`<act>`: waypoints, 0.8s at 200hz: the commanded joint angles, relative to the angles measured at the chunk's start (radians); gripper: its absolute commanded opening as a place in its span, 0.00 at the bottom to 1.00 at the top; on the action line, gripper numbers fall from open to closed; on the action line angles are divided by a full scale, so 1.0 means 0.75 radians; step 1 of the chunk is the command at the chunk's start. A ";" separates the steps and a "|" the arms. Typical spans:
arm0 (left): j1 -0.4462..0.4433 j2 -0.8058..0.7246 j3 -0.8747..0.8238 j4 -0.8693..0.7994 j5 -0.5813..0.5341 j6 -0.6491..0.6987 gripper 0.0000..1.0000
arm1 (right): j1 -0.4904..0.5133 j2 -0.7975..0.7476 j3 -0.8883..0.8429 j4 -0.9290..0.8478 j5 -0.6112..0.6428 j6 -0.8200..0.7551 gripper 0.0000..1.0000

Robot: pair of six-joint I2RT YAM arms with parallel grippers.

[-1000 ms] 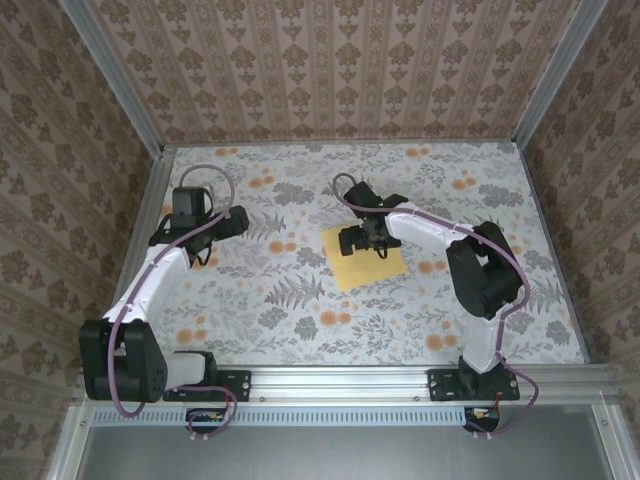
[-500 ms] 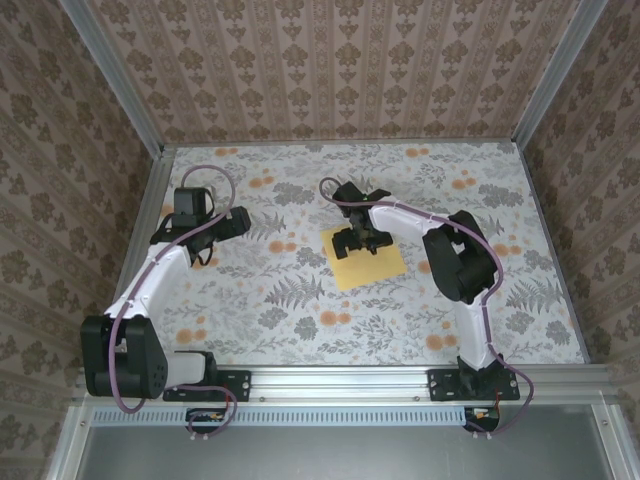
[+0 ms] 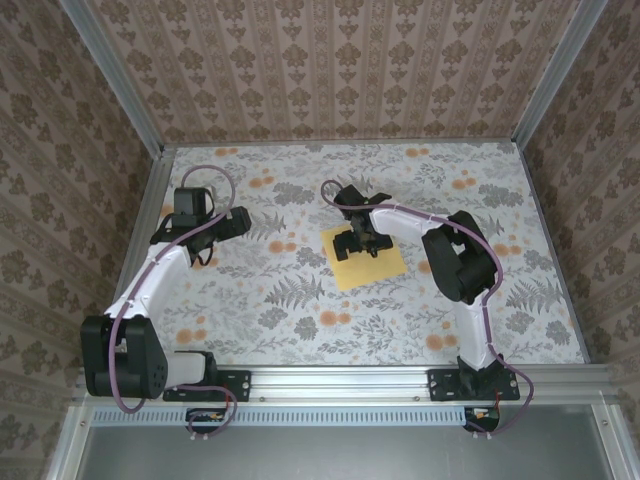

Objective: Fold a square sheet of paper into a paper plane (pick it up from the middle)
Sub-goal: Fold the square sheet of paper in half at the center of the table.

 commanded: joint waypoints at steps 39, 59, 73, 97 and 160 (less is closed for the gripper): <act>-0.003 0.014 0.011 -0.038 0.018 -0.023 1.00 | -0.008 0.085 -0.078 -0.079 -0.003 0.044 0.92; -0.004 0.011 0.010 -0.041 0.019 -0.022 1.00 | -0.008 0.068 -0.074 -0.077 0.006 0.050 0.90; -0.004 0.010 0.009 -0.040 0.018 -0.024 1.00 | -0.007 0.045 -0.074 -0.063 -0.008 0.051 0.88; -0.003 0.010 0.006 -0.035 0.027 -0.030 1.00 | -0.007 -0.019 -0.072 -0.017 -0.071 0.073 0.77; -0.071 0.049 0.001 -0.026 0.094 -0.075 0.93 | -0.025 -0.323 -0.239 0.445 -0.656 0.288 0.39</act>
